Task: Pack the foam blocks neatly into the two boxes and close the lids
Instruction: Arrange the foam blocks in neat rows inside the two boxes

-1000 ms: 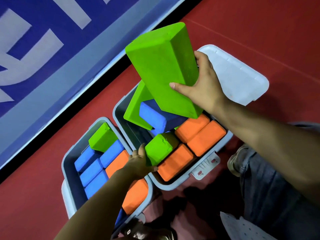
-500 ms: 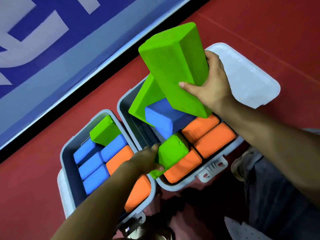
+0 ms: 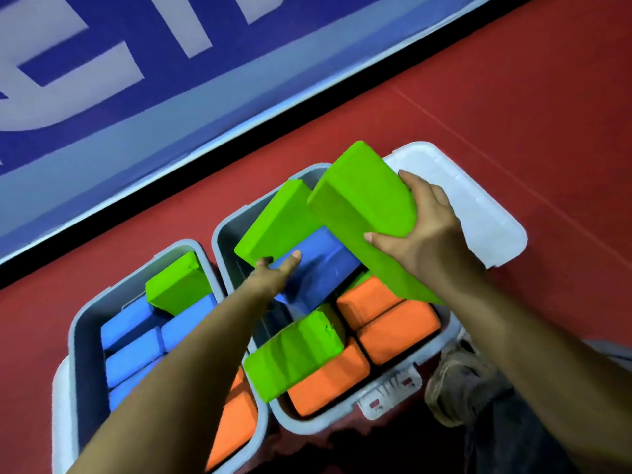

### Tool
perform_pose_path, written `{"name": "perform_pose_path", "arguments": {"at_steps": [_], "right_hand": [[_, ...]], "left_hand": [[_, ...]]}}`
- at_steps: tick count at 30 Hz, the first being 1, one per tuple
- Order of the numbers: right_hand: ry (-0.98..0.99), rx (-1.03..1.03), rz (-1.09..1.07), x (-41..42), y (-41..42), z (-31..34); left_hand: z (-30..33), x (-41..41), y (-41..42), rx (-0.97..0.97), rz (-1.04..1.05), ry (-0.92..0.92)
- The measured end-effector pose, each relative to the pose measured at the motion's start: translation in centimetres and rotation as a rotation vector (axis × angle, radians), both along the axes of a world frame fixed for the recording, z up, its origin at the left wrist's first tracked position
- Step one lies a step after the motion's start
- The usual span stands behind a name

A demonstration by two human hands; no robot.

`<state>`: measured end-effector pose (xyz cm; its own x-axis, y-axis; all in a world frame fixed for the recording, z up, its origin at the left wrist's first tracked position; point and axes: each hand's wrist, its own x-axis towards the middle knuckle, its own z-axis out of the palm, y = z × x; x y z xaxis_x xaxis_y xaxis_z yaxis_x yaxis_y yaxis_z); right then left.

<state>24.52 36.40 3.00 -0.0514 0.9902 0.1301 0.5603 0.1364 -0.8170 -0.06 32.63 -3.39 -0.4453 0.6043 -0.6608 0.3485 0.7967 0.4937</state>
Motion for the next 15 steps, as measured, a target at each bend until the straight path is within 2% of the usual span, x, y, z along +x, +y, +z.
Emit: {"name": "perform_pose_path", "arguments": {"at_steps": [4,6,7,9,11,12,15], "right_hand": [[-0.032,-0.027,-0.011,0.8,0.3,-0.4],[-0.043,-0.049,0.015,1.1,0.6,-0.5],[-0.04,-0.049,0.035,1.1,0.6,-0.4],[-0.015,-0.036,0.061,1.1,0.7,-0.2],[0.004,-0.038,0.065,0.8,0.8,-0.1],[0.009,-0.04,0.059,0.7,0.8,-0.1],[0.017,-0.008,0.021,0.3,0.7,-0.1]], "left_hand": [[-3.6,2.4,2.1,-0.016,0.395,0.056],[-6.8,0.9,1.9,0.061,0.672,-0.048],[-8.5,0.1,1.5,0.089,0.738,-0.149],[-12.3,-1.1,1.8,0.095,0.754,-0.278],[-10.8,0.2,1.6,0.1,0.696,-0.366],[-8.0,1.8,1.5,0.109,0.68,-0.387],[-5.1,3.1,1.4,0.21,0.659,-0.445]]}}
